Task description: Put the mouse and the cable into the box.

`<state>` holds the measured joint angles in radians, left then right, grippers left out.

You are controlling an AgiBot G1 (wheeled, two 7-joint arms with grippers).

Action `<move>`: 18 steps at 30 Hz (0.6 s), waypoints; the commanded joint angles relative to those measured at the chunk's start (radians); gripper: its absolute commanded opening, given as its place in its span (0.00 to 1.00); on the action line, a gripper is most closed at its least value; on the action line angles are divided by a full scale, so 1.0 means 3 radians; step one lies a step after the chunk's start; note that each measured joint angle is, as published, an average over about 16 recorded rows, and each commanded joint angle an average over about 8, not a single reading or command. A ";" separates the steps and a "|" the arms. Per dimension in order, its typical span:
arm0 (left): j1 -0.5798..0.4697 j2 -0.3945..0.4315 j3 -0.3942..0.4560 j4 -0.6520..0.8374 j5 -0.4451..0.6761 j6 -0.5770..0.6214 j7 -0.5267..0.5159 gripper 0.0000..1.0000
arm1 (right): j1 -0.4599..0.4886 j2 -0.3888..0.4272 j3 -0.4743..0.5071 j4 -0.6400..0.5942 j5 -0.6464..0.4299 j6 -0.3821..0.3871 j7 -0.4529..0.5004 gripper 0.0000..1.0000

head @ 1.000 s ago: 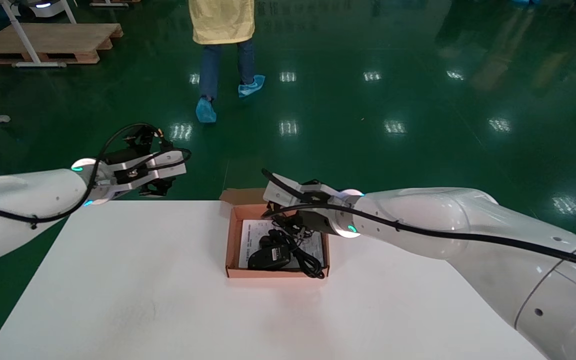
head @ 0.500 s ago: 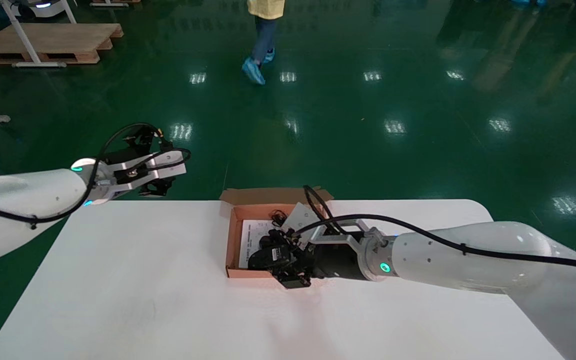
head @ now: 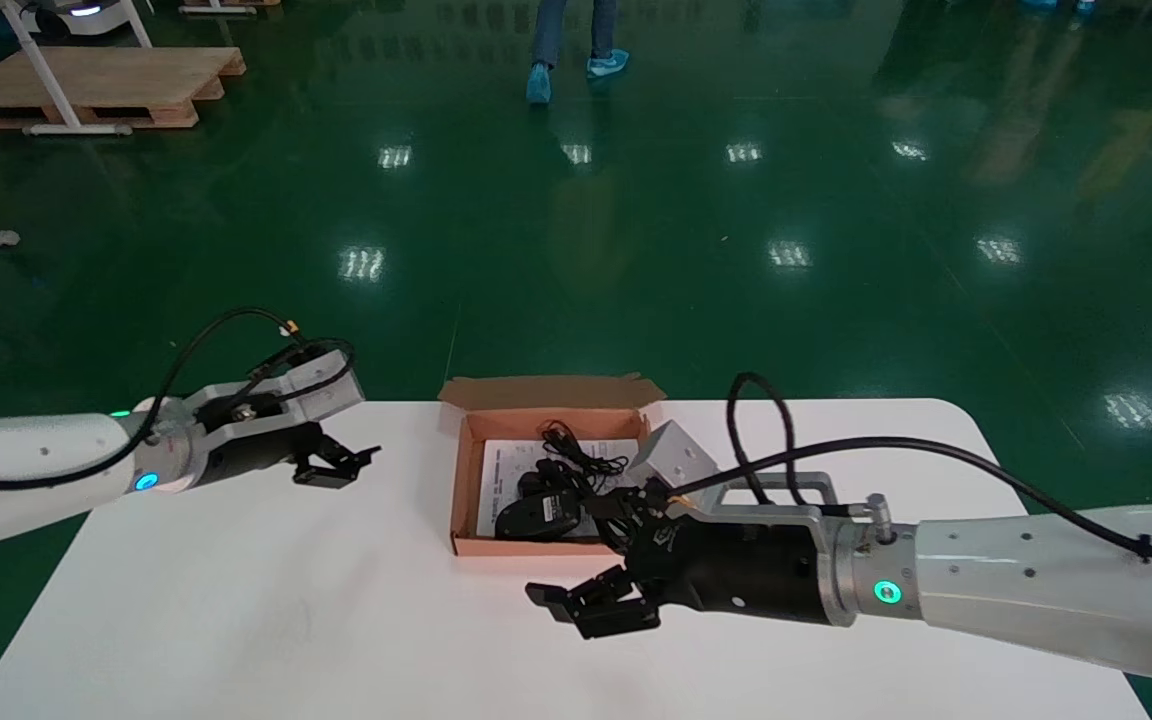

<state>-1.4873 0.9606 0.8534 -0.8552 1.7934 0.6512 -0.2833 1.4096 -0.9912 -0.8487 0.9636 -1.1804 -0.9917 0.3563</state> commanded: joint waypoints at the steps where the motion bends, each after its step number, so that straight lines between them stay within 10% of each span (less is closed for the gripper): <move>1: 0.0059 -0.0050 -0.0082 -0.0061 -0.0152 0.0121 0.0014 1.00 | -0.0073 0.0083 0.0124 0.0070 0.0098 -0.0110 -0.0037 1.00; 18: 0.0572 -0.0484 -0.0795 -0.0594 -0.1472 0.1170 0.0132 1.00 | -0.0706 0.0801 0.1199 0.0676 0.0948 -0.1062 -0.0355 1.00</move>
<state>-1.3161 0.8157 0.6155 -1.0331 1.3527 1.0014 -0.2436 1.1981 -0.7514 -0.4896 1.1659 -0.8966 -1.3097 0.2499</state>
